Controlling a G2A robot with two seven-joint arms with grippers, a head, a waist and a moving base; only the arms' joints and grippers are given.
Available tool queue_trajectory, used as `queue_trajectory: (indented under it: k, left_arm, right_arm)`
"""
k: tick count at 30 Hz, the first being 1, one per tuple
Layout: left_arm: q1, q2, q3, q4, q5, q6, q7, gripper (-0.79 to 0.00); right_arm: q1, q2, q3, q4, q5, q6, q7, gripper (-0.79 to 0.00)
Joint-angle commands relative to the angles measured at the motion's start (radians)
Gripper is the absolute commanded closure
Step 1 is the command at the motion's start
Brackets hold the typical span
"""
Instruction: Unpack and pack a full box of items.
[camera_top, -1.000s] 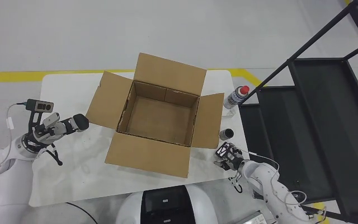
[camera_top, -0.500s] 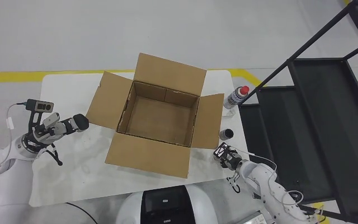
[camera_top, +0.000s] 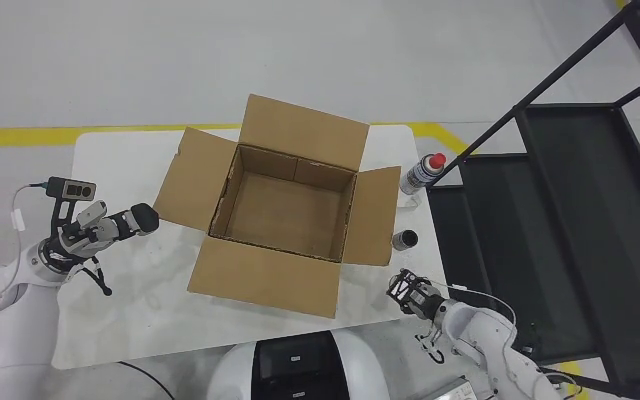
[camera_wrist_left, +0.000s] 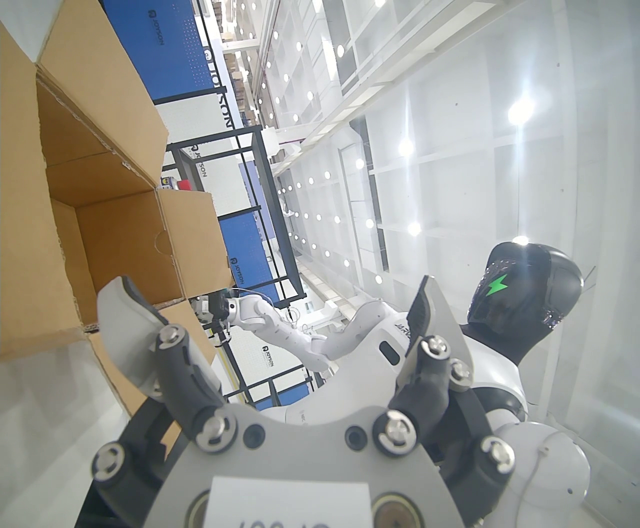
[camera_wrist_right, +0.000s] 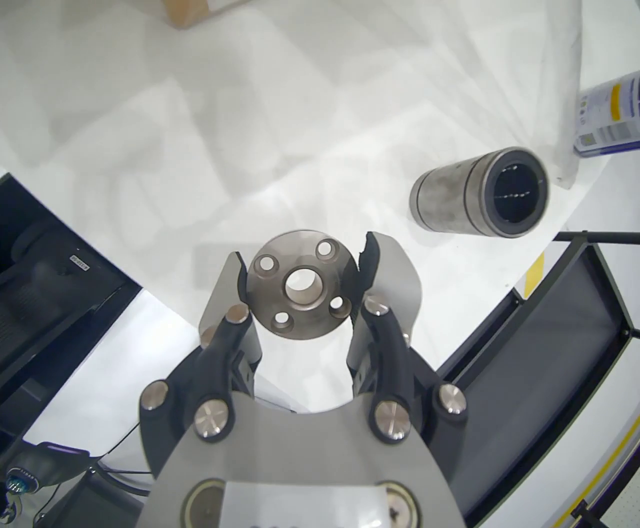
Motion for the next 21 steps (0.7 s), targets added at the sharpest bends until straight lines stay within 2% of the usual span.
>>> queue_trajectory:
  k: [1, 6, 17, 21]
  left_arm:
    - [0.000, 0.000, 0.000, 0.000, 0.000, 0.000, 0.000, -0.785]
    - [0.000, 0.000, 0.000, 0.000, 0.000, 0.000, 0.000, -0.785]
    - [0.000, 0.000, 0.000, 0.000, 0.000, 0.000, 0.000, -0.785]
    - [0.000, 0.000, 0.000, 0.000, 0.000, 0.000, 0.000, -0.785]
  right_arm:
    - [-0.046, 0.003, 0.037, -0.063, 0.019, -0.012, -0.014, 0.000]
    - [-0.159, 0.009, 0.132, -0.220, 0.108, -0.052, -0.019, 0.000]
    - [-0.310, 0.005, 0.241, -0.511, 0.230, 0.003, 0.129, 0.000]
    - [-0.309, 0.006, 0.246, -0.513, 0.227, -0.006, 0.124, 0.000]
